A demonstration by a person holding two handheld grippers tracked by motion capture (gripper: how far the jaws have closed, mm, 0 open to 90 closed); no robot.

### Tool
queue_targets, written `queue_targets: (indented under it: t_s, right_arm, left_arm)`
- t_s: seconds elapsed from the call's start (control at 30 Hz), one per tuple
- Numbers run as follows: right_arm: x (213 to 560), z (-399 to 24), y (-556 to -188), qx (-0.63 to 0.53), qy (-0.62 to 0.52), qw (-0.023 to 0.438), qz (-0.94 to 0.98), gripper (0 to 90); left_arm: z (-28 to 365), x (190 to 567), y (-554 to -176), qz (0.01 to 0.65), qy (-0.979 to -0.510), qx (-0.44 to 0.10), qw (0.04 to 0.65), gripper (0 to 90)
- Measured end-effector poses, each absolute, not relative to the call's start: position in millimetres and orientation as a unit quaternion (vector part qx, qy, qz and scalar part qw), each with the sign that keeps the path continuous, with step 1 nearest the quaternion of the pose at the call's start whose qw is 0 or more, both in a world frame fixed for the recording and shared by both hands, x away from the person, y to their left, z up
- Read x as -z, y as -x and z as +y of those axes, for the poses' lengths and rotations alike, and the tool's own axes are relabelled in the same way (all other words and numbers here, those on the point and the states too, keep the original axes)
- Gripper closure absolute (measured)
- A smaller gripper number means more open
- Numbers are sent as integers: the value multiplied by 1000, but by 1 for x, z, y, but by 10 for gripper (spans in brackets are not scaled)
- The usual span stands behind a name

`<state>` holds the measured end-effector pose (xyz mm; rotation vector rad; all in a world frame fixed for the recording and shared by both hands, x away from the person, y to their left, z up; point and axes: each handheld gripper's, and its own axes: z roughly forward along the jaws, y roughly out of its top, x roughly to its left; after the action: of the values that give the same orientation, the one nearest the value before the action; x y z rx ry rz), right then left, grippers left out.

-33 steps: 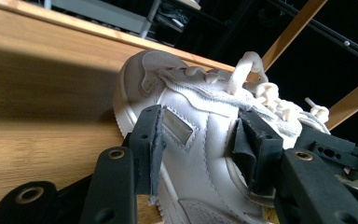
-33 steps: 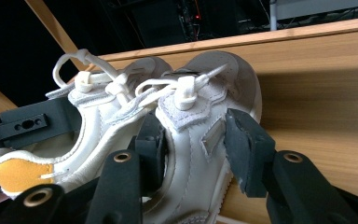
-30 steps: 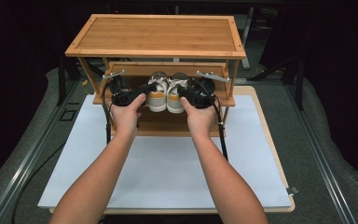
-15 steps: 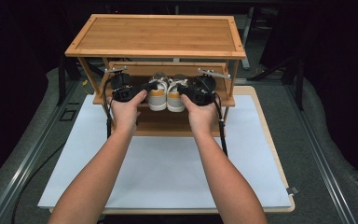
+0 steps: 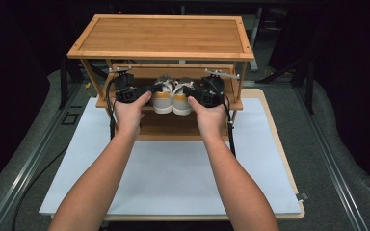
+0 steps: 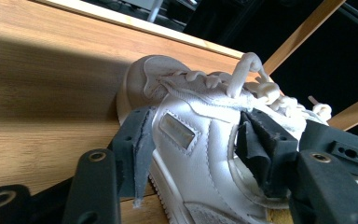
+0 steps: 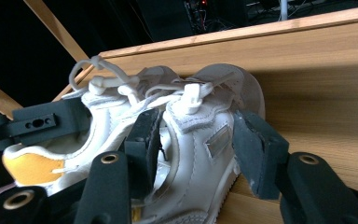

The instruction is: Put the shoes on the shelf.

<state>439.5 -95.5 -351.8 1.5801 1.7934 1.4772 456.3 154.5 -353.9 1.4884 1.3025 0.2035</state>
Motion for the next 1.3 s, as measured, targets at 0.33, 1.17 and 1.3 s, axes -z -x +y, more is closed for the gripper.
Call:
queue_targets:
  t_s: [0.33,1.17,1.3]
  right_arm:
    - [346,-99,-434,-516,-548,175,634,505]
    - [343,-121,-406,-529,-514,181,650,840]
    - [355,-121,-411,-523,-518,176,653,898]
  left_arm:
    - [158,344,-451,540,-623,-93,558,446]
    - [181,348,-425,503,-646,-93,566,835]
    - [183,360,-428,504,-652,-91,559,893]
